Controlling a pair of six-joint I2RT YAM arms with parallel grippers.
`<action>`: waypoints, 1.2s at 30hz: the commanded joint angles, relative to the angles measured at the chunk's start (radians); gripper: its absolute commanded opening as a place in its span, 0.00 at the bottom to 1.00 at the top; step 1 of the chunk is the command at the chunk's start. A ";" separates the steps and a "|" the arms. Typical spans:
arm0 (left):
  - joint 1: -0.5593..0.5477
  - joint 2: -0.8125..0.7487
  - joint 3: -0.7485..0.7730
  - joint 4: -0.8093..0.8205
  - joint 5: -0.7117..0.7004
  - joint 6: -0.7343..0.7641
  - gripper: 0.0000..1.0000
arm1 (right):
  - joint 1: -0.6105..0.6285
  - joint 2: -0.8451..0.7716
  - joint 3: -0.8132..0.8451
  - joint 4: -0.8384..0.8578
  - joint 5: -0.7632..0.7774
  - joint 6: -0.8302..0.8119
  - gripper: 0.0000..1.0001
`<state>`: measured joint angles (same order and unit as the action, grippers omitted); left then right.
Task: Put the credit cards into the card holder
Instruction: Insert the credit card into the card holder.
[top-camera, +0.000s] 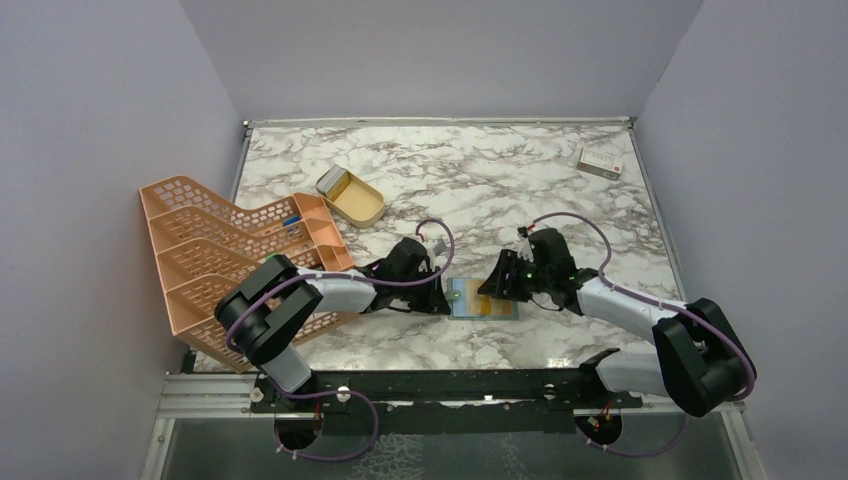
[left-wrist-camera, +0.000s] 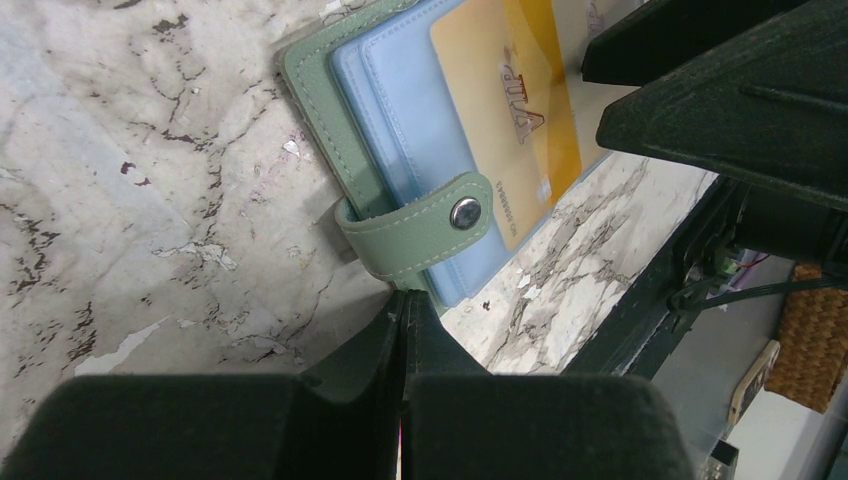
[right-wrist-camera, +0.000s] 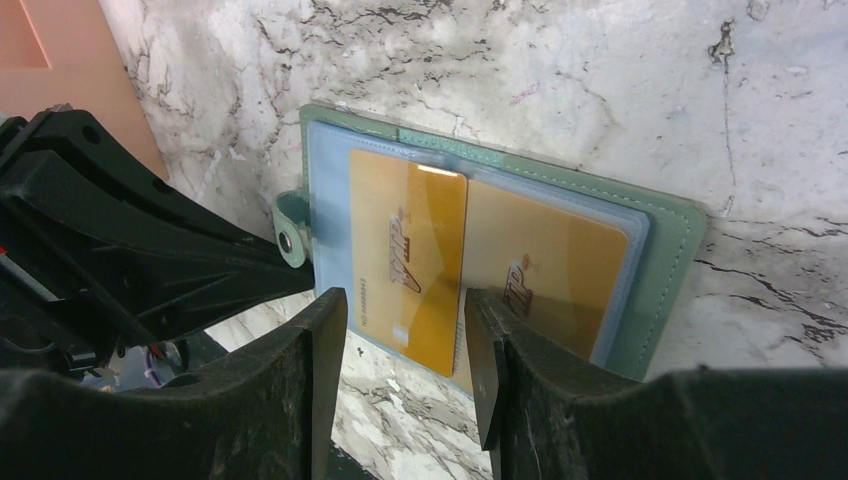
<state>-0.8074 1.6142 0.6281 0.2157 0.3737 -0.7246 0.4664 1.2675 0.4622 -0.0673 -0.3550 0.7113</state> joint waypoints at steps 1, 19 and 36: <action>-0.009 0.003 -0.001 -0.005 -0.032 -0.001 0.00 | 0.013 0.020 -0.011 -0.009 0.033 0.008 0.48; -0.010 0.005 -0.002 0.002 -0.035 -0.002 0.00 | 0.063 0.070 -0.039 0.147 -0.060 0.065 0.48; -0.010 -0.015 0.005 -0.019 -0.058 -0.009 0.06 | 0.093 0.064 0.037 -0.004 0.091 0.048 0.55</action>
<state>-0.8139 1.5932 0.6281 0.1917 0.3271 -0.7380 0.5388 1.2922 0.4675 -0.0475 -0.3283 0.7628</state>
